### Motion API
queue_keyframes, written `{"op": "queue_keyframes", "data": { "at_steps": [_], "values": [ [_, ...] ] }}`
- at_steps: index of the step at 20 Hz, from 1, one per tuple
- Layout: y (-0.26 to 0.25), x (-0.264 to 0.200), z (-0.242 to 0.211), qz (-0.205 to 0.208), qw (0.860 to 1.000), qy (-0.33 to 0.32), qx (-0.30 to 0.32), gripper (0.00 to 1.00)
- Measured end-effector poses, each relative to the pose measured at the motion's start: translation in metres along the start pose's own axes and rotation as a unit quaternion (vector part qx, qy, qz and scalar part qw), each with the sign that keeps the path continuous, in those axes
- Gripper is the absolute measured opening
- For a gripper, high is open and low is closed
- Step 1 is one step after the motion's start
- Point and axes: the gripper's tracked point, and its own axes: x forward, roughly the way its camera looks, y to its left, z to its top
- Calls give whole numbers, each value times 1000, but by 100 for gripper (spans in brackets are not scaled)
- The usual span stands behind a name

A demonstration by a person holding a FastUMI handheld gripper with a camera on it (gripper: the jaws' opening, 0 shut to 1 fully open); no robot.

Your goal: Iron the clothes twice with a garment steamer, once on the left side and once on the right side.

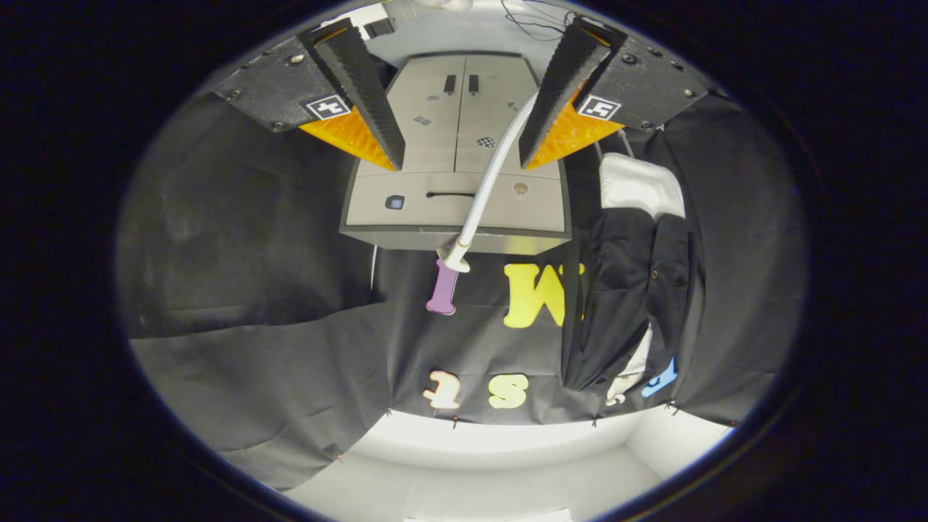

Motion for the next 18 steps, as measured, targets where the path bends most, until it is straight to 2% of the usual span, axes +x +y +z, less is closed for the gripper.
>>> {"op": "queue_keyframes", "data": {
  "at_steps": [9,14,18],
  "values": [
    [0,68,59,-10,1000,-6,17,99],
    [-1,141,105,-4,1000,-6,31,99],
    [0,221,129,10,999,12,36,99]
  ]
}}
